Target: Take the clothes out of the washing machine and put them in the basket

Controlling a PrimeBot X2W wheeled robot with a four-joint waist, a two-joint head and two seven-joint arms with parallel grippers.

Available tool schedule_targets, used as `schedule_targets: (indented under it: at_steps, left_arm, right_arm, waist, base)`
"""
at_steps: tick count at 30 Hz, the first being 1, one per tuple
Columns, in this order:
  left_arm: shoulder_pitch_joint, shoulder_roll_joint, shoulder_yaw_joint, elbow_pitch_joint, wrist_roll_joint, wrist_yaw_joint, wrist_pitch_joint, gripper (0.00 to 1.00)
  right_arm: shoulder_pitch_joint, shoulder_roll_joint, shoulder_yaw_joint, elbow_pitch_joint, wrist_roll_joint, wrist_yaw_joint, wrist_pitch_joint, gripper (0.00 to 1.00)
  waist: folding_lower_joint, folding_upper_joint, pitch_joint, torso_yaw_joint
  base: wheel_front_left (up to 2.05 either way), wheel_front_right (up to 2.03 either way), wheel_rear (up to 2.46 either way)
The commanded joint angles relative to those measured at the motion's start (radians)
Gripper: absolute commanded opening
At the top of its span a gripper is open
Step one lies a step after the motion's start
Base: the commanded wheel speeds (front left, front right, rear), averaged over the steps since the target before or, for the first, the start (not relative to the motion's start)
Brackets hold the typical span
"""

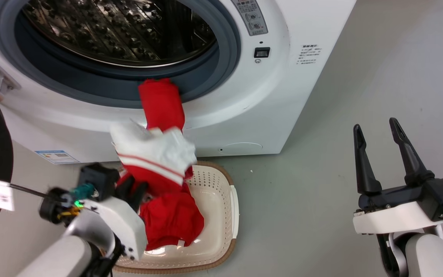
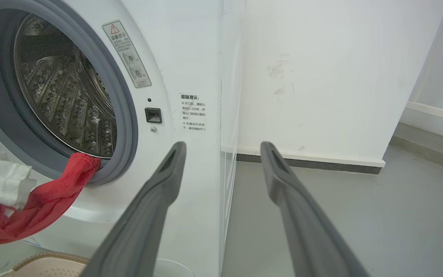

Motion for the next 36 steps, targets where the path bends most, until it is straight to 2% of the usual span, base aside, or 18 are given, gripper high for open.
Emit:
schedule_targets:
  at_steps: [1,4,5,6,15,22,28,36]
  left_arm:
    - [0.016,-0.018,-0.021,0.042,-0.017,-0.02,0.014,0.0]
    - [0.008,-0.042,-0.051,0.154,-0.024,-0.053,0.025,0.0]
    - [0.008,-0.042,-0.051,0.154,-0.024,-0.053,0.025,0.0]
    - [-0.013,-0.073,-0.072,0.283,-0.032,-0.09,0.025,0.0]
    - [-0.12,-0.178,-0.088,0.663,-0.039,-0.163,-0.021,0.0]
    - [-0.228,-0.223,-0.08,0.911,-0.027,-0.197,-0.076,0.0]
    - [-0.305,-0.243,-0.059,1.096,-0.035,-0.194,-0.118,0.0]
    - [-0.369,-0.272,-0.048,1.262,-0.045,-0.212,-0.179,0.0]
  right_arm:
    - [-0.019,0.001,0.003,-0.002,0.008,-0.001,-0.002,1.0]
    - [-0.027,0.001,0.004,-0.003,0.007,-0.001,-0.002,1.0]
    - [-0.027,0.001,0.004,-0.003,0.007,-0.001,-0.002,1.0]
    - [-0.042,0.001,0.008,-0.006,0.008,-0.001,-0.002,1.0]
    - [-0.069,0.001,0.021,-0.027,0.022,-0.001,-0.002,1.0]
    - [-0.098,0.001,0.028,-0.05,0.043,-0.001,-0.002,1.0]
    - [-0.109,0.001,0.033,-0.072,0.059,-0.001,-0.002,1.0]
    - [-0.113,0.001,0.03,-0.088,0.072,-0.001,-0.002,1.0]
  waist:
    - [0.0001,0.0,0.017,-0.013]
    - [0.0001,0.0,0.04,-0.03]
    - [0.0001,0.0,0.04,-0.03]
    - [0.0001,0.0,0.071,-0.055]
    - [0.0001,0.0,0.179,-0.124]
    - [0.0001,0.0,0.286,-0.184]
    - [0.0001,0.0,0.375,-0.219]
    - [0.0001,0.0,0.425,-0.237]
  base:
    - [0.0,0.0,0.0]
    - [0.0,0.0,0.0]
    - [0.0,0.0,0.0]
    - [0.0,0.0,0.0]
    - [0.0,0.0,0.0]
    - [0.0,0.0,0.0]
    - [0.0,0.0,0.0]
    - [0.0,0.0,0.0]
